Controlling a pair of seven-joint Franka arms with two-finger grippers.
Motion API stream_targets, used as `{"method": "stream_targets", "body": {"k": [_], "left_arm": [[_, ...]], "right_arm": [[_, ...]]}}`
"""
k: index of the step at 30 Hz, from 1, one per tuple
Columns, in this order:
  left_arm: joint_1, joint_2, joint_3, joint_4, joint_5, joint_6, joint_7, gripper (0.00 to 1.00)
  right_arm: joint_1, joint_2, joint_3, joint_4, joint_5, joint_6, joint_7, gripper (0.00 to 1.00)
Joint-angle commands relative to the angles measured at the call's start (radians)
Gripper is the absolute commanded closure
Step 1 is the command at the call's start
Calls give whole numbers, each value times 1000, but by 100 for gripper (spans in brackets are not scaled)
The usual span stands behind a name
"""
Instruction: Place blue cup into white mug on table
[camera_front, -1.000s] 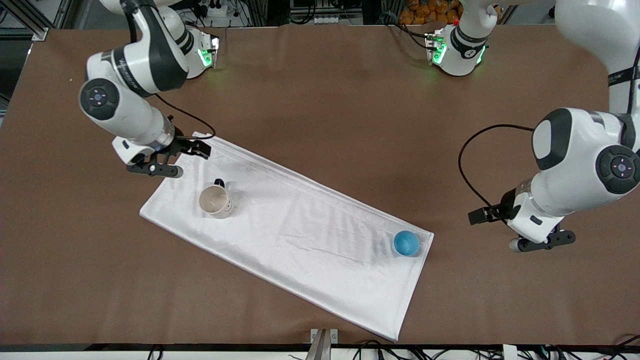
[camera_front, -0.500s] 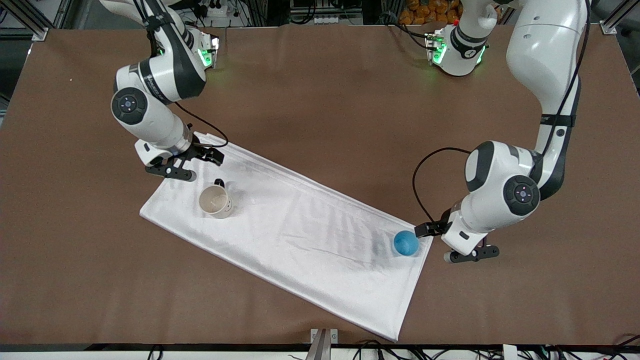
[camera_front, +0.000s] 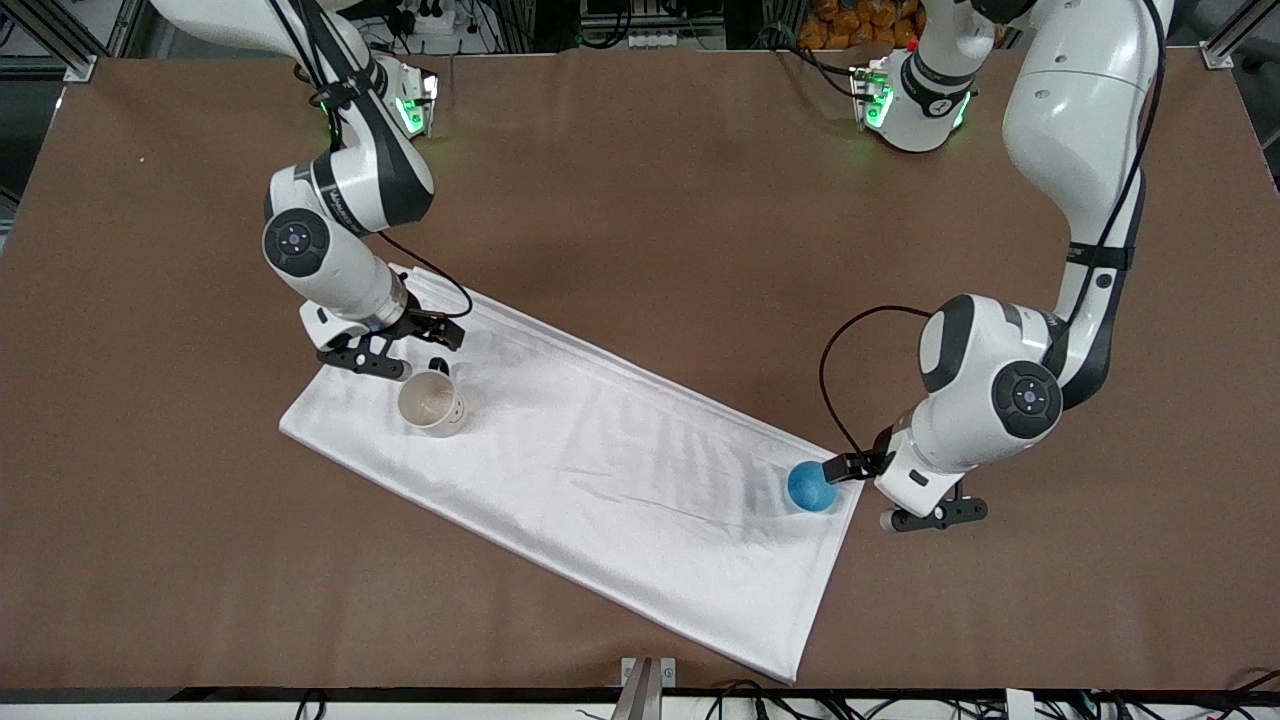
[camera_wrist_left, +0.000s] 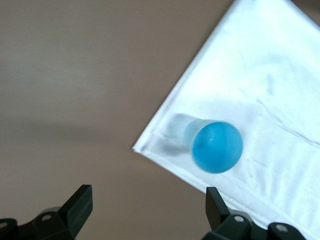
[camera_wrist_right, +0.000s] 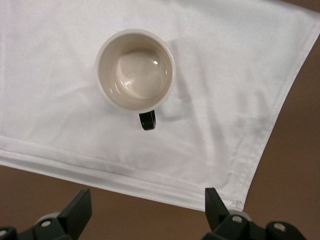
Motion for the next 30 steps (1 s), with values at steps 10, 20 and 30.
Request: {"method": "stream_targets", "body": {"k": [10,20,30], "left_arm": [[-29,75,6,24,-11,71,-2,0],[-46,102,6,18,-17,110,-45,60],[-55,107,9,18,-7,114,-122,100]], "right_arm": [[12,100,4,5,9,113,17,0],[4,176,2,66,7,116,18,0],[2,222,1,117,7,113,40,0]]}}
